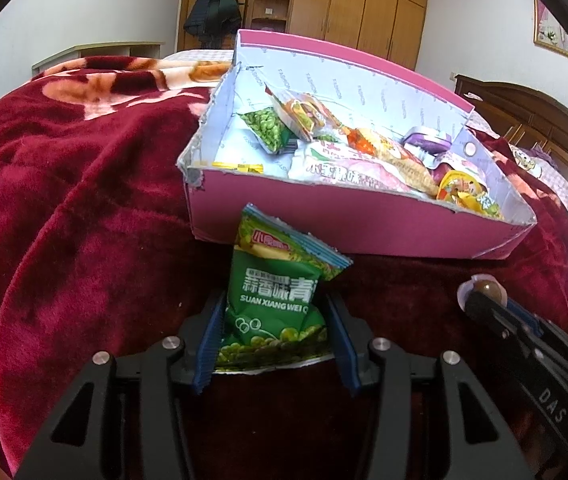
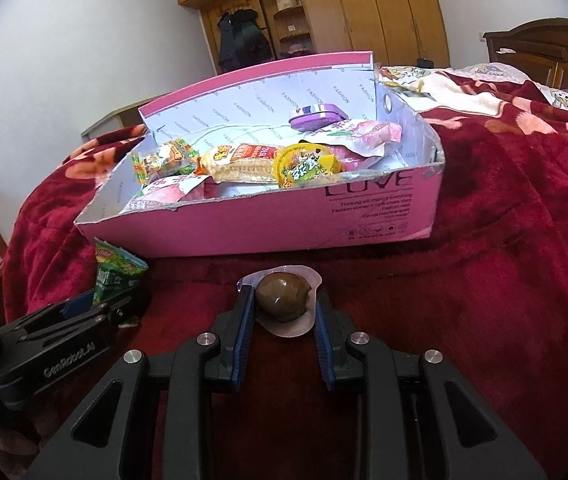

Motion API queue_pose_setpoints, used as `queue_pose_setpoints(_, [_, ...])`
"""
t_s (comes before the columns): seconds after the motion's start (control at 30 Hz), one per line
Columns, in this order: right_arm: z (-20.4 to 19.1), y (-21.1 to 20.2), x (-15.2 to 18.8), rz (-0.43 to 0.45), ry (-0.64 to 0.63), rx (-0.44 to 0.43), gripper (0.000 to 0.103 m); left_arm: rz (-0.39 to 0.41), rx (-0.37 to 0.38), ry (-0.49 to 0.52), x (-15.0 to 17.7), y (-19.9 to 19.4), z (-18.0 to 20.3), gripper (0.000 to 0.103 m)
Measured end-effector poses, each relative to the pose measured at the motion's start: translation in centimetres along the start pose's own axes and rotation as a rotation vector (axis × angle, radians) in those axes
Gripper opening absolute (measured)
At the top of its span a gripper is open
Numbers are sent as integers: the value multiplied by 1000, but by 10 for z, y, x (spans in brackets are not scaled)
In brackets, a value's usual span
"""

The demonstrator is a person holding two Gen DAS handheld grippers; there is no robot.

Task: Organize snacks
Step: 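Lift the green bag and chocolate ball and carry both over the pink box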

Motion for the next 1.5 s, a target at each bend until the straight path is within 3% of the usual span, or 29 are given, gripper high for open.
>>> queue_pose_setpoints(0.87, [-12,-34,6,29,-19,-51,29,52,74,19,0,-53,16,48])
queue_pose_setpoints(1.5, [-6,-59,-21,109,-19,-44,29,134,102,65,-32,-69,42,48])
Point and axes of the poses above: each gripper's, at about its wrist camera, not at the fingertips, and y roughly the way its jaws point, z to its right, x to its underside, the point moved 3 cm from there along y, roughly the way its jaws point, and after that the axes turned 6 degrees about -y, right-handed, at the moved point
